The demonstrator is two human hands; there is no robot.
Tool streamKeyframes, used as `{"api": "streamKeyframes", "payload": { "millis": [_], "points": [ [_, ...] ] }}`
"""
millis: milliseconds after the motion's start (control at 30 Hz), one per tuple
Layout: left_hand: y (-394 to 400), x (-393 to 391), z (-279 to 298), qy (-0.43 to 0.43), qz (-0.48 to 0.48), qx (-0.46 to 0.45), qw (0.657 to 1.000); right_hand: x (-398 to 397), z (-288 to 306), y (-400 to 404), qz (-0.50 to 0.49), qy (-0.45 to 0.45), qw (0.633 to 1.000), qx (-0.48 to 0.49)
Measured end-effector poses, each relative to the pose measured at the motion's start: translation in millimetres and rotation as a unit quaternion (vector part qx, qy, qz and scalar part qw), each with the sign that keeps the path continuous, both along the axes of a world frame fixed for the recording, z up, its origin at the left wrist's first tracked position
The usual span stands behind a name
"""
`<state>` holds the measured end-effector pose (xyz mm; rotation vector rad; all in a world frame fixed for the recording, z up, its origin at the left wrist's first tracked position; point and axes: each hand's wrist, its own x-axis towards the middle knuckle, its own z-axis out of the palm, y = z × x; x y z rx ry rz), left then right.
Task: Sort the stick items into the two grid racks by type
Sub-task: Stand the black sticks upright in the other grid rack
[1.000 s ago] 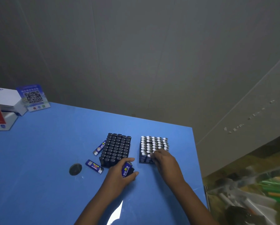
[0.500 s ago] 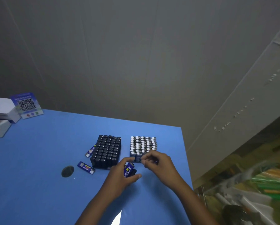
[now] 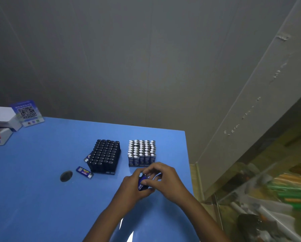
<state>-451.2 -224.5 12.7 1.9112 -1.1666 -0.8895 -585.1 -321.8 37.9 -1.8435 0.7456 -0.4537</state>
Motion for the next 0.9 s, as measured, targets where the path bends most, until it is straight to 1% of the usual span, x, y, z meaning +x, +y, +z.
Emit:
{"api": "streamKeyframes", "payload": {
  "millis": [167,333,533,667,733,900],
  "points": [
    [9,-18,4,0.012,0.006,0.005,1.0,-20,3,-3,0.017,0.012,0.999,0.04],
    [20,-27,6,0.035,0.026,0.007,0.999,-40,12,-14,0.02,0.023,0.998,0.053],
    [35,-21,6,0.056,0.073,0.005,0.996,-59,11,-31,-0.048,-0.031,0.987,0.148],
    [33,-9,5,0.056,0.078,0.004,0.995,-55,12,-33,-0.07,-0.059,0.975,0.203],
    [29,-4,5,0.055,0.077,0.003,0.996,-49,9,-33,-0.066,-0.057,0.977,0.193],
    [19,16,0,0.047,0.07,0.008,0.996,-35,10,-37,-0.009,-0.033,0.995,0.096]
  ]
}}
